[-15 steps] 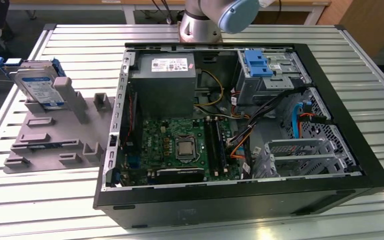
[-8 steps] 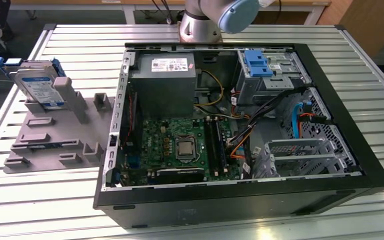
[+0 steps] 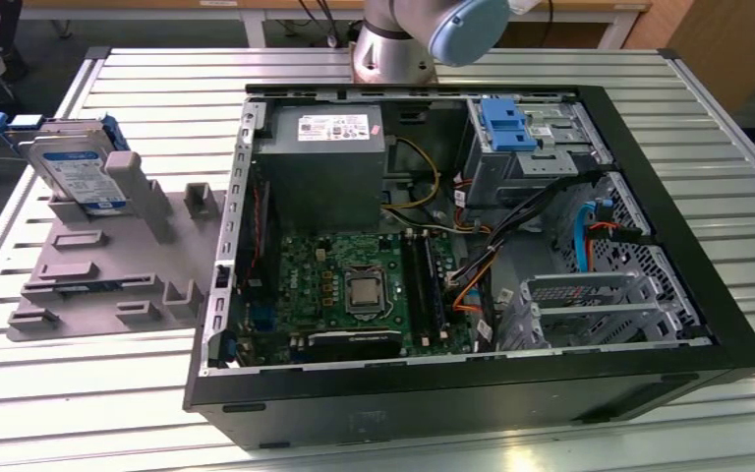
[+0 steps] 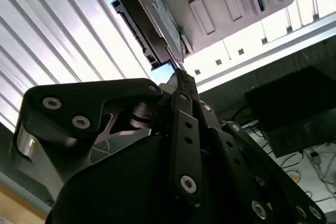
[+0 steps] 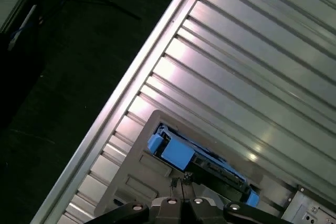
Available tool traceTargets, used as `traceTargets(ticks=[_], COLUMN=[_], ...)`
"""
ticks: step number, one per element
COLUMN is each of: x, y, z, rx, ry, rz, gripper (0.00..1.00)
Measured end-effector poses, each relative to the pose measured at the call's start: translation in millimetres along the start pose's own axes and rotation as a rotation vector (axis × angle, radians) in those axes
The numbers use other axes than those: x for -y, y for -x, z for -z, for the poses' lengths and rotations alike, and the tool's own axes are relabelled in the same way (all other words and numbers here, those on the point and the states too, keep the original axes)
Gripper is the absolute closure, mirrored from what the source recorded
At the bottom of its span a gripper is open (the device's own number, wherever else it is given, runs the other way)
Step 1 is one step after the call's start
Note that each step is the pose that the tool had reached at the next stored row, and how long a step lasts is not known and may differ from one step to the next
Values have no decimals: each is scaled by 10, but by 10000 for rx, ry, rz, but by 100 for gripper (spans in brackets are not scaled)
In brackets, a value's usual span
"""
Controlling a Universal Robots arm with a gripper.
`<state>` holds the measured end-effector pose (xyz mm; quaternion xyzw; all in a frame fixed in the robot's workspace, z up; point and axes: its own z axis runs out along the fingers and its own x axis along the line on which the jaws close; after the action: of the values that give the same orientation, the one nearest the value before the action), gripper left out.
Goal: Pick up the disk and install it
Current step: 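Pick up the disk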
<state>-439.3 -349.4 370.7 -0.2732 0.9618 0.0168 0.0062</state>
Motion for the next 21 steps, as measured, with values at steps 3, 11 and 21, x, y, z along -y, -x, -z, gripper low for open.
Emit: traceTargets(ticks=[3,11,21], x=[0,1,1], y=[0,-1,-1], z=[-6,-21,-39], rx=[-16,-60,-104], ry=[11,35,66], rz=[544,1927,3420], gripper=[89,89,89])
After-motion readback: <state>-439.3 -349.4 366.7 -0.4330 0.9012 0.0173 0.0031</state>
